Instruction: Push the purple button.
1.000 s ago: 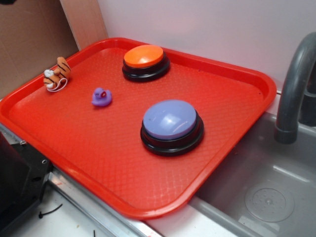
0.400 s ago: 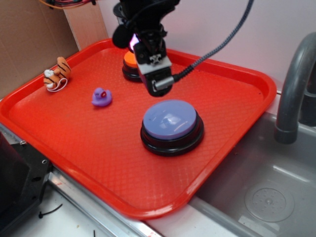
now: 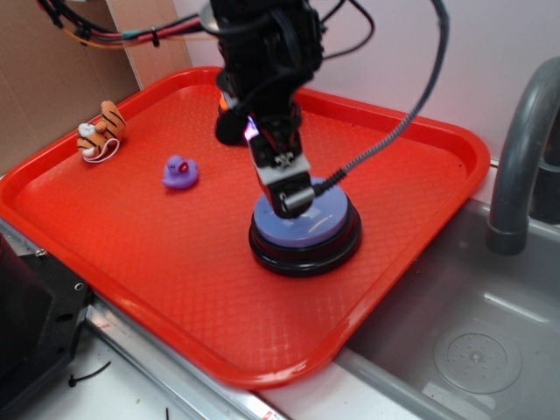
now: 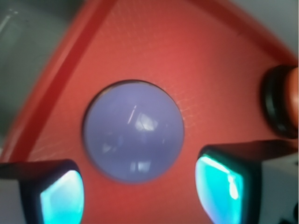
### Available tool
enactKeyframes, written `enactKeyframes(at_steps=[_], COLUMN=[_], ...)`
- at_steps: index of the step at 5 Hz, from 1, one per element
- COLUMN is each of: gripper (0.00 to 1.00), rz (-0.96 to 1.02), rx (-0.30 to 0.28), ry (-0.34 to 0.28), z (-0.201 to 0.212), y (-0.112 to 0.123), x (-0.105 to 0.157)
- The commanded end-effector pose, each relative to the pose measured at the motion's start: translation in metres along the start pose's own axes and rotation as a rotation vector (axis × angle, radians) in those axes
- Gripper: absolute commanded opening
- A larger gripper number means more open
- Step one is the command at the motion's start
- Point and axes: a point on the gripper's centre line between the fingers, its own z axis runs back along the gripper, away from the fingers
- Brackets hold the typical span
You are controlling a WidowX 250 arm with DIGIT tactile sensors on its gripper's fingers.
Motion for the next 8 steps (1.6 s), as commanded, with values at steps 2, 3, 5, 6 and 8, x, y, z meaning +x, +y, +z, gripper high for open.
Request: enactKeyframes(at_steps=[2, 3, 5, 6, 8], gripper=[1.0, 1.0, 1.0, 1.0, 1.0], rz=[-0.015, -0.016, 0.009, 0.01, 0.016], rx=[-0.096, -0.089, -0.021, -0.02, -0.011], ry=[0.066, 0.087, 0.072, 0.048, 0.002], z=[-0.022, -0.014, 0.031, 0.045, 0.066], y=[0.005, 0.005, 0.018, 0.018, 0.018], x=[0.026, 0.027, 0.027, 0.025, 0.021])
